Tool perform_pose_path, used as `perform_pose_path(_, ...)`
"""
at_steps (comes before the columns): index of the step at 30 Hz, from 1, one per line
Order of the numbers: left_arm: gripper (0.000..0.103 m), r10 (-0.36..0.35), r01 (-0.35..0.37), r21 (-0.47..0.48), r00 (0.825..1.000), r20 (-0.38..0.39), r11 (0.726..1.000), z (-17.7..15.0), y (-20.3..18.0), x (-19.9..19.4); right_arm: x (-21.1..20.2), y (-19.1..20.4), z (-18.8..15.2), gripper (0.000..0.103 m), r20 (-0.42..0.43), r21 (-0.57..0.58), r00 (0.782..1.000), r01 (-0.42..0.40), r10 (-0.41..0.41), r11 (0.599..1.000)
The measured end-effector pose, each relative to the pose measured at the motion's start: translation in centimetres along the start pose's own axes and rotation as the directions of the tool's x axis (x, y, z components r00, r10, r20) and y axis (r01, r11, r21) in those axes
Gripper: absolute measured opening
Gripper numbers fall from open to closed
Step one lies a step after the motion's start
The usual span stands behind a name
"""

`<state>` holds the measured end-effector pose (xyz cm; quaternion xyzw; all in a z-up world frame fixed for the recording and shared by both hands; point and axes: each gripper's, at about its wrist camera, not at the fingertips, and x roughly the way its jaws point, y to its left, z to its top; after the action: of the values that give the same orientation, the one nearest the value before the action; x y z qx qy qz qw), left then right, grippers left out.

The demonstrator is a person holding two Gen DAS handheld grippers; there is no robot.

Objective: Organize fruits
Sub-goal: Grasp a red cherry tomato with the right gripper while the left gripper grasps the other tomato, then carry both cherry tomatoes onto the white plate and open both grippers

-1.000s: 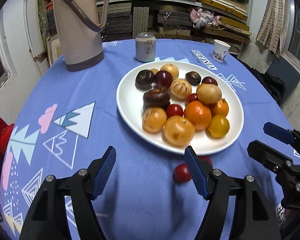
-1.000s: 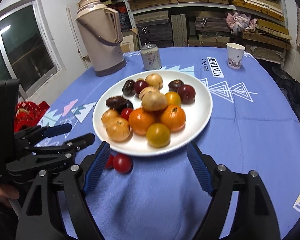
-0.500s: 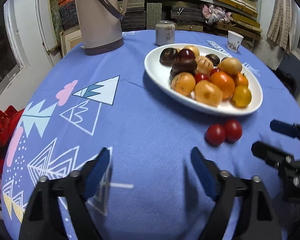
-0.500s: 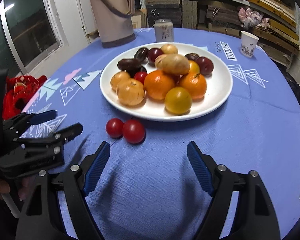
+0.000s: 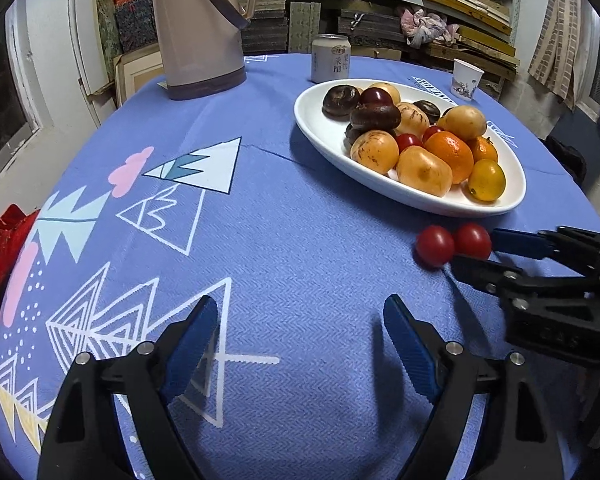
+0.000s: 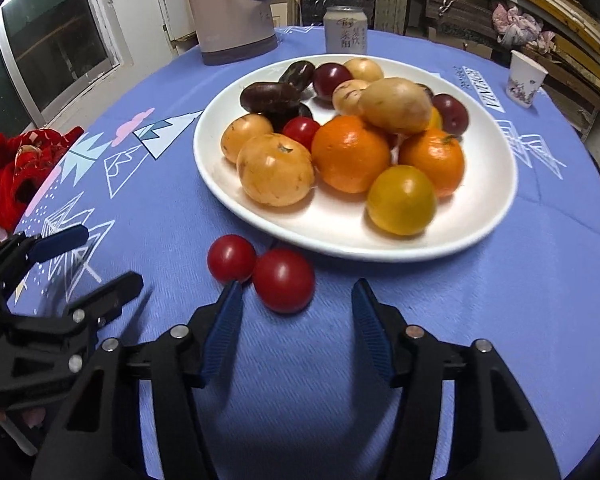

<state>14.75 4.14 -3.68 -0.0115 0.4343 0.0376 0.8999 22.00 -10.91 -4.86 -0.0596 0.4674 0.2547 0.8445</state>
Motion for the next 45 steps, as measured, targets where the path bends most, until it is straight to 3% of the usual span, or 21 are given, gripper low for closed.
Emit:
perform_pose_path(4,0.086,-0.009,0.009,0.007,1.0,-0.008,1.0,0.1,0.0,0.3,0.3,-0.1,0.5,0.029,0.016,0.009,0.999,-0.036,0.036,0.999)
perform_pose_path(19,0.085,-0.109,0.111,0.068,0.994,-0.034,0.992,1.8,-4.6,1.9,-2.8,-3.8,-3.0,0.029,0.062,0.094,0.996,-0.076,0.071,0.993)
perform_pose_path(22,0.074,-0.113,0.117,0.079,0.993,-0.044,0.99,2.1,-5.6,2.6,-3.0,-4.3,-3.5,0.029,0.063,0.1,0.995,-0.078,0.072,0.992)
perform_pose_path(23,0.063,-0.118,0.122,0.079,0.992,-0.054,0.989,2.2,-5.9,3.0,-3.0,-4.5,-3.5,0.029,0.063,0.104,0.995,-0.079,0.073,0.991)
perform_pose_path(24,0.058,-0.116,0.12,0.079,0.992,-0.057,0.99,2.3,-6.0,3.2,-3.0,-4.6,-3.6,0.029,0.063,0.108,0.995,-0.08,0.073,0.991)
perform_pose_path(28,0.045,-0.111,0.115,0.08,0.993,-0.05,0.99,2.8,-6.4,3.4,-3.0,-4.8,-3.7,0.029,0.064,0.109,0.995,-0.086,0.079,0.99)
perform_pose_path(29,0.039,-0.114,0.118,0.081,0.992,-0.048,0.99,2.9,-6.6,3.5,-2.9,-4.8,-3.7,0.029,0.062,0.105,0.995,-0.085,0.079,0.991)
perform_pose_path(30,0.025,-0.126,0.129,0.083,0.991,-0.046,0.988,3.0,-6.6,3.5,-2.9,-4.8,-3.6,0.029,0.062,0.104,0.995,-0.085,0.078,0.991)
perform_pose_path(38,0.025,-0.131,0.134,0.091,0.991,-0.04,0.987,2.8,-6.6,2.8,-3.4,-5.0,-3.4,0.029,0.073,0.112,0.994,-0.086,0.078,0.99)
perform_pose_path(45,0.025,-0.14,0.139,0.08,0.99,0.01,0.987,3.4,-5.3,0.2,-5.8,-5.0,-2.5,0.029,0.122,0.099,0.991,-0.074,0.062,0.992)
